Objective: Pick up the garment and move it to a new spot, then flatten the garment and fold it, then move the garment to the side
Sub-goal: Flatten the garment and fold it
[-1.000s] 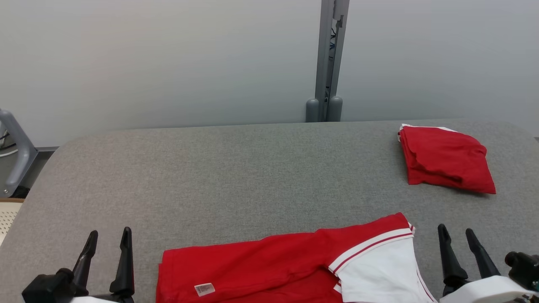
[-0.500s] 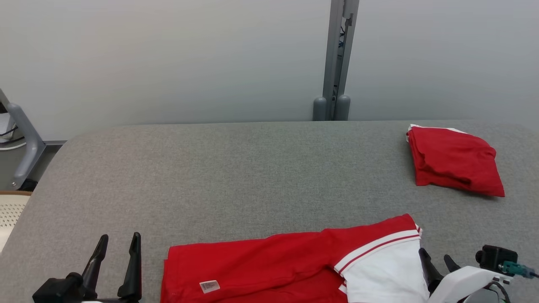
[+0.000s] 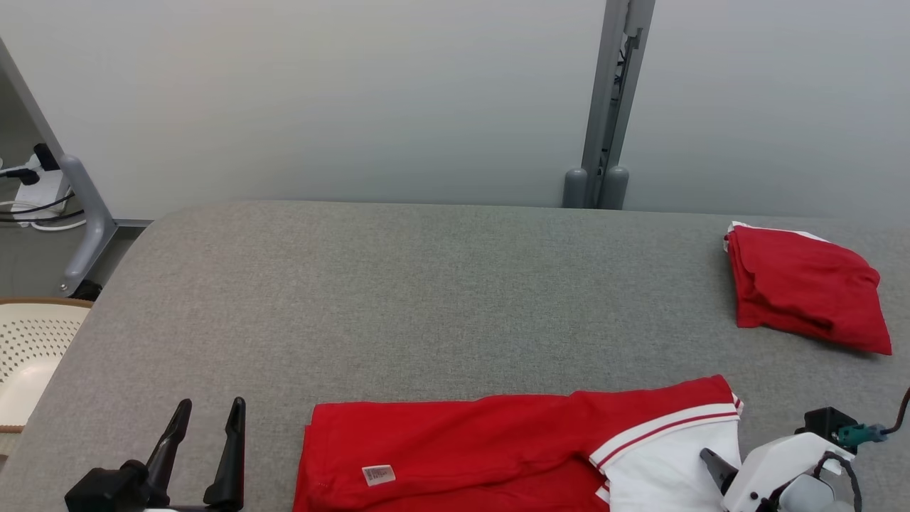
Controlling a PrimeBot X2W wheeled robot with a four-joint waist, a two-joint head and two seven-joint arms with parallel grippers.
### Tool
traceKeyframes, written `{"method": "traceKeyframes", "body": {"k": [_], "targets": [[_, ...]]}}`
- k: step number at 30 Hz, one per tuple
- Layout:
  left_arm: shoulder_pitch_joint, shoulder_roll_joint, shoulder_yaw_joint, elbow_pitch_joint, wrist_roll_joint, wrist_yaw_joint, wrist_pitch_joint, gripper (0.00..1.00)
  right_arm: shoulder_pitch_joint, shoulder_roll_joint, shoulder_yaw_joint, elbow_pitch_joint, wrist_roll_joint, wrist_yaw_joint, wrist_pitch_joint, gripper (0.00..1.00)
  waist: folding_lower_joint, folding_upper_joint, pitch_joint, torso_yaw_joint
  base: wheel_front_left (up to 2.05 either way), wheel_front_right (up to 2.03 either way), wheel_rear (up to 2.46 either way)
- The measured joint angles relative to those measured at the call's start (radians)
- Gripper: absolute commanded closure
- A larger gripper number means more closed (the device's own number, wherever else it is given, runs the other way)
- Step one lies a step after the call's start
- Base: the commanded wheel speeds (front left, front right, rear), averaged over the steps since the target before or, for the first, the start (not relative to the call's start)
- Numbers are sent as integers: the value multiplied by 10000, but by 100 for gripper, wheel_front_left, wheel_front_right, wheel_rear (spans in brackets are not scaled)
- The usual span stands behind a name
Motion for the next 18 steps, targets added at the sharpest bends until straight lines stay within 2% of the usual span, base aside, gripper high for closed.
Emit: {"method": "traceKeyframes", "body": {"k": [5, 7, 8, 13, 18], "targets": [[-14, -8, -8, 67, 17, -10, 0, 0, -118, -4, 144, 169, 341, -12, 368, 0, 0, 0, 9, 144, 0, 0, 0], [-14, -8, -2, 92, 17, -10, 0, 0, -118, 0, 263, 159, 393, -13, 316, 71, 0, 0, 20, 167, 0, 0, 0], [-14, -10, 2, 98, 17, -10, 0, 0, -112, 8, 332, 140, 401, -13, 253, 100, 0, 0, 26, 168, 0, 0, 0], [-14, -46, 15, 115, 17, -10, 0, 0, -74, 249, 679, -102, 761, -10, 67, 100, 0, 0, 35, 123, 0, 0, 0], [-16, -142, -6, 134, 35, -12, 0, 0, 94, 77, 909, -464, 1060, 2, -205, 100, 0, 0, 43, 44, 0, 0, 0]]}}
